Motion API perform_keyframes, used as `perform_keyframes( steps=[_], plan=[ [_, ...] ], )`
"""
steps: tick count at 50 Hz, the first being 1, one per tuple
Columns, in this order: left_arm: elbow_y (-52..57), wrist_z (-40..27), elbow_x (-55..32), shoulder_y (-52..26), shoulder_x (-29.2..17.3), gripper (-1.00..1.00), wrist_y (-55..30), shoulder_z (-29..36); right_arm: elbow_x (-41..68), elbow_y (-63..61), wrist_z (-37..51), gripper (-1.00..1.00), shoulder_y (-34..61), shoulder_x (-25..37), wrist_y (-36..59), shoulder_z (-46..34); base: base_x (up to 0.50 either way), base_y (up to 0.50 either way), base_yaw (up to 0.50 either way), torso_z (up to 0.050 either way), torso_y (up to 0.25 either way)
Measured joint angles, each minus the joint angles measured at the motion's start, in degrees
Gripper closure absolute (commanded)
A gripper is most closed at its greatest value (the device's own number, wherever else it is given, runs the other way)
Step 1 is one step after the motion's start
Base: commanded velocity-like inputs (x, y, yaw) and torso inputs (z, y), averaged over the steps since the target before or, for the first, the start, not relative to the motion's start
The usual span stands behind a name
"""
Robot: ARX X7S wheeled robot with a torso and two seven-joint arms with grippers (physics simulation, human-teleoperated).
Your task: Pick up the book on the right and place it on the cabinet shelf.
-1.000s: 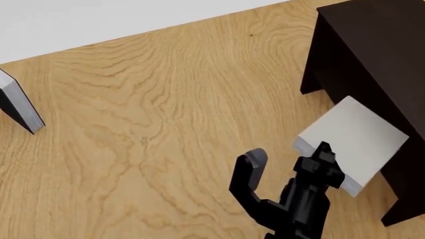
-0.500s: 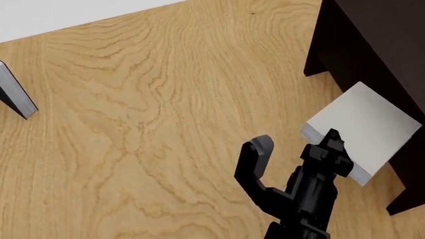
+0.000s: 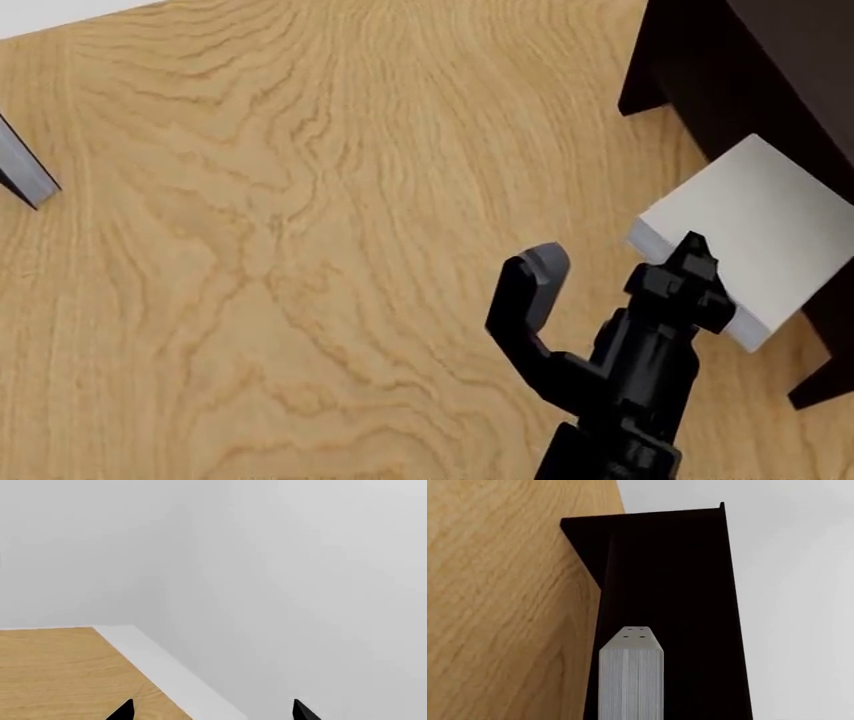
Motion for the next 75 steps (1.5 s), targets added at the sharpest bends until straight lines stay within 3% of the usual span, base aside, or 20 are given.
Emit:
perform_keyframes(
  steps=[38,75],
  plan=[
    [-0.20,-0.14,-0.56,0.10,-0.14,-1.00,0.32,0.20,-1.04,1.02,-0.17,1.00,3.49,1.09,2.04,0.76,0.00,0.00,0.00,0.000,-0.061],
    [-0.19,-0.08,-0.18,0.10,-0.61,-1.00,0.55,1.00,-7.18,26.12,-6.77,1.00,5.63,-4.51,-16.80,-0.62,0.00,0.00,0.00,0.000,0.000]
  ],
)
